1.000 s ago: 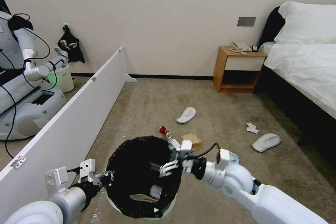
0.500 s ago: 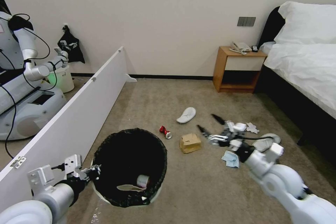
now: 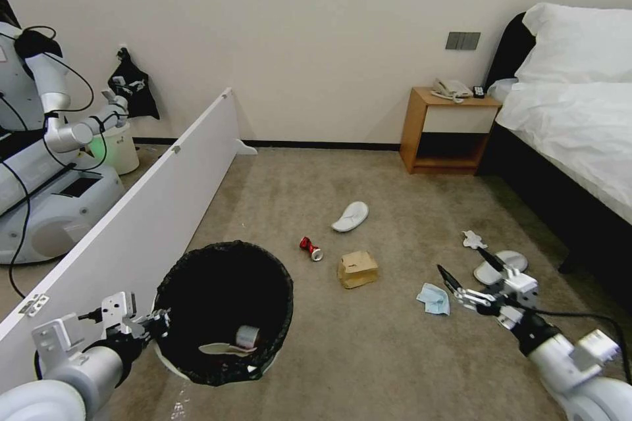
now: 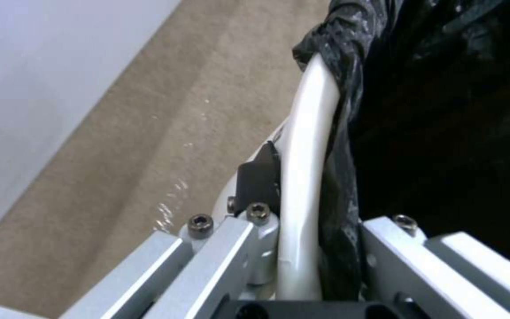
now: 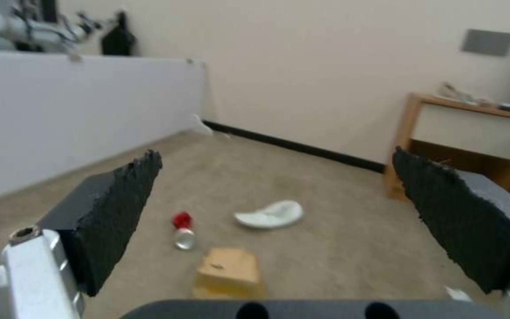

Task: Pick up the trash bin, then pick up the garbage from the floor and place it into the trash bin.

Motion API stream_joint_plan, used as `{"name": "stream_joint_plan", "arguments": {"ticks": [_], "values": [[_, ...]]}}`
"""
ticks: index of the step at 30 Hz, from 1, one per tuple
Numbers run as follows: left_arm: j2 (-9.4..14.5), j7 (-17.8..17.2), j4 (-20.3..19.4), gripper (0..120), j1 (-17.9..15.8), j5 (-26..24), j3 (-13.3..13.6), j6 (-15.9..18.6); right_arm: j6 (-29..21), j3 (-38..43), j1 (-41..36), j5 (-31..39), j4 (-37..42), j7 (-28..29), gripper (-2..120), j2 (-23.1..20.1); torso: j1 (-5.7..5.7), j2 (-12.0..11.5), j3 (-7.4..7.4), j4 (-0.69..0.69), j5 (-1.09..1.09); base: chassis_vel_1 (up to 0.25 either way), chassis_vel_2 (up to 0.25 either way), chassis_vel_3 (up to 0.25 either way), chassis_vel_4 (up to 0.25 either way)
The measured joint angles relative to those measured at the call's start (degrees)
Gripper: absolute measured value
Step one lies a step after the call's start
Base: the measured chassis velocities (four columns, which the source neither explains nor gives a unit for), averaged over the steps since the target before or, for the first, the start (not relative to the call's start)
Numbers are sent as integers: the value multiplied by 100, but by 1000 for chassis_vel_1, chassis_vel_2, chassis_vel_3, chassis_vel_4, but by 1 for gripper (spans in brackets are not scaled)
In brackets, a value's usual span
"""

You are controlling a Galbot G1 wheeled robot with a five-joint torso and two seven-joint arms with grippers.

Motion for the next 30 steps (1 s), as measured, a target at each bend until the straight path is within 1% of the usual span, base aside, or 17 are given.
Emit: {"name": "stream_joint_plan", "arguments": {"ticks": [2, 4, 5, 6, 7, 9, 10, 11, 13, 15, 16, 17, 18, 19, 22, 23, 30], "values": [[-8, 2, 7, 2, 1, 21, -17, 0, 24, 31, -36, -73, -23, 0, 100, 75, 0, 0, 0, 1, 0, 0, 0, 0, 0], [-41, 16, 16, 2, 44, 40, -90, 0, 145, 132, -228, -415, -108, 16, 100, 577, 0, 0, 0, 2, 0, 0, 0, 0, 0], [-41, 16, 16, 2, 44, 40, -90, 0, 145, 132, -228, -415, -108, 16, 100, 577, 0, 0, 0, 2, 0, 0, 0, 0, 0], [-44, 34, 17, 2, 80, 39, -105, 0, 191, 140, -297, -488, -140, 19, 100, 781, 0, 0, 0, -1, 1, 0, 0, 0, 0], [-44, 34, 17, 2, 80, 39, -105, 0, 191, 140, -297, -488, -140, 19, 100, 781, 0, 0, 0, -1, 1, 0, 0, 0, 0], [-50, 48, 30, 2, 121, 42, -155, 0, 277, 148, -368, -604, -196, -39, 100, 1046, 0, 0, 0, 0, 0, 0, 0, 0, 0], [-50, 48, 30, 2, 121, 42, -155, 0, 277, 148, -368, -604, -196, -39, 100, 1046, 0, 0, 0, 0, 0, 0, 0, 0, 0], [-68, 50, 37, 2, 125, 42, -184, 0, 289, 148, -394, -665, -207, -46, 100, 1137, 0, 0, 0, 2, 0, 0, 0, 0, 0], [-92, 55, 46, 2, 128, 43, -211, 0, 292, 148, -413, -720, -214, -44, 100, 1212, 0, 0, 0, 2, 0, 0, 0, 0, 0], [-146, 74, 59, 2, 139, 45, -245, 0, 292, 159, -449, -827, -268, -40, 100, 1379, 0, 0, 0, 2, 0, 0, 0, 0, 0], [-146, 74, 59, 2, 139, 45, -245, 0, 292, 159, -449, -827, -268, -40, 100, 1379, 0, 0, 0, 2, 0, 0, 0, 0, 0], [-173, 85, 63, 2, 149, 49, -256, 0, 287, 173, -450, -889, -315, -50, 100, 1484, 0, 0, 0, 1, 0, 0, 0, 0, 0], [-189, 101, 66, 2, 158, 55, -270, 0, 282, 176, -437, -932, -364, -83, 100, 1577, 0, 0, 0, 0, 0, 0, 0, 0, 0], [-189, 101, 66, 2, 158, 55, -270, 0, 282, 176, -437, -932, -364, -83, 100, 1577, 0, 0, 0, 0, 0, 0, 0, 0, 0], [-213, 149, 81, 2, 169, 80, -284, 0, 280, 173, -367, -973, -457, -244, 100, 1799, 0, 0, 0, 2, 0, 0, 0, 0, 0], [-213, 149, 81, 2, 169, 80, -284, 0, 280, 173, -367, -973, -457, -244, 100, 1799, 0, 0, 0, 2, 0, 0, 0, 0, 0], [-253, 170, -1, 2, 154, 186, -127, -1, 425, 136, -307, -1254, -690, -439, 100, 2072, 0, 0, 0, 1, 1, 0, 0, 0, 0]]}}
